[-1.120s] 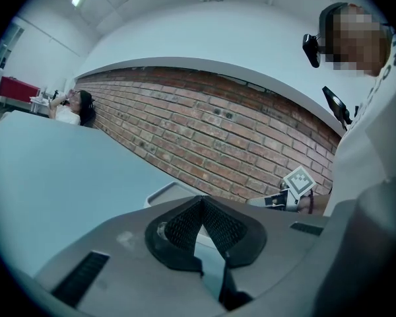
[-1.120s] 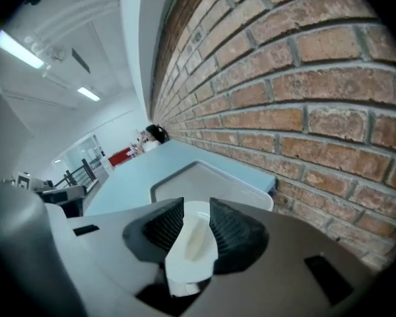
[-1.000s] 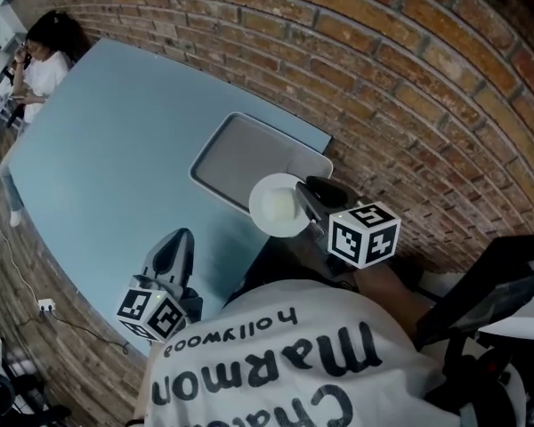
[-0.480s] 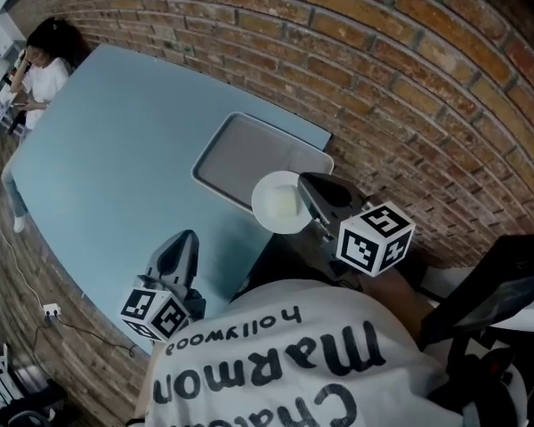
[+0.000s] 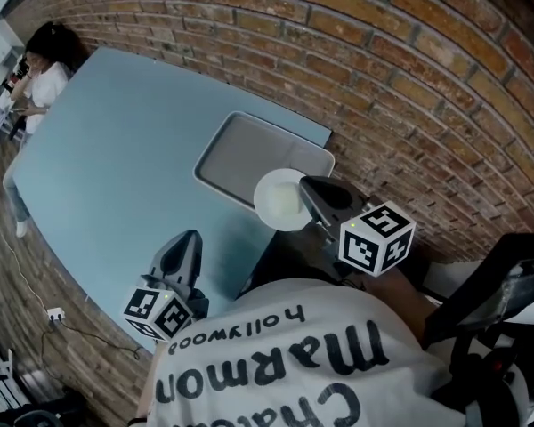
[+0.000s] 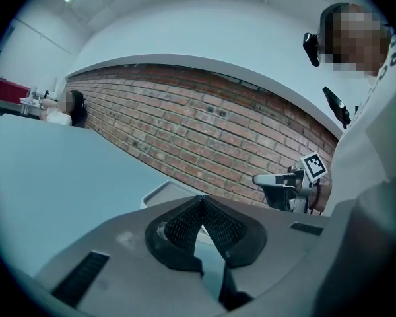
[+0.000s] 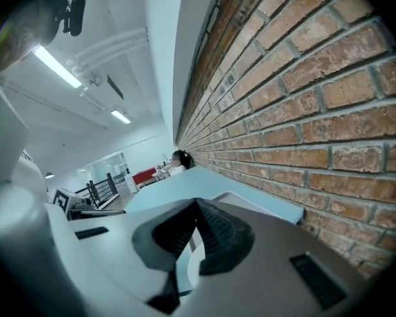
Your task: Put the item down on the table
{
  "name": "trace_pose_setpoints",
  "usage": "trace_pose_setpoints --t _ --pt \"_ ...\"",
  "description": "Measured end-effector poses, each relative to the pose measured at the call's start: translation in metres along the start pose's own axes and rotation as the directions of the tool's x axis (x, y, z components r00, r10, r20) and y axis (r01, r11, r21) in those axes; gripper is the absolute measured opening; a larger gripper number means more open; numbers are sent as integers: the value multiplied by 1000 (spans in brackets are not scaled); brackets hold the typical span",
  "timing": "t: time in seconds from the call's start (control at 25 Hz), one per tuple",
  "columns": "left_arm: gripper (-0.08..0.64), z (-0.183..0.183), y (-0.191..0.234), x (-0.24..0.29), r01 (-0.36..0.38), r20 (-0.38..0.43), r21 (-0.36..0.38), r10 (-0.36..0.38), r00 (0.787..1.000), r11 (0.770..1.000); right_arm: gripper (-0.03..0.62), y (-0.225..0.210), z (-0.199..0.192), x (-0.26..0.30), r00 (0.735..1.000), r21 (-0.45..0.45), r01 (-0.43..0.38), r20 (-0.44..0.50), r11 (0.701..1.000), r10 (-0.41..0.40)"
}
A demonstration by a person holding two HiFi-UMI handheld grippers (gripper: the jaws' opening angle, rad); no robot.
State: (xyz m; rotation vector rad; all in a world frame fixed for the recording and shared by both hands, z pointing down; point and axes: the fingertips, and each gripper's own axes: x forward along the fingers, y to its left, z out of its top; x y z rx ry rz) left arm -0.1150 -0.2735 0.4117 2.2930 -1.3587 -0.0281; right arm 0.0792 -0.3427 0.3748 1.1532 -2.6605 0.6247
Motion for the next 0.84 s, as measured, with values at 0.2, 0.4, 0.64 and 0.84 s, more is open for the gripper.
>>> trace_pose_setpoints --t 0.2,0.4,0.64,0.84 --pt "7 -1 1 1 8 -1 3 -8 1000 1000 9 -2 -1 -3 1000 -8 15 8 1000 -15" --pt "8 -2 1 2 15 -4 1 -15 1000 1000 10 -2 -3 -3 1000 -8 22 7 1000 -22" --pt "8 -2 4 2 17 -6 -1 -17 1000 1000 9 -2 -4 -1 1000 -1 26 4 1000 -26" --pt "6 -2 6 3 18 -8 -4 -18 1000 1000 9 -3 -5 1 1000 1 29 -2 1000 -29"
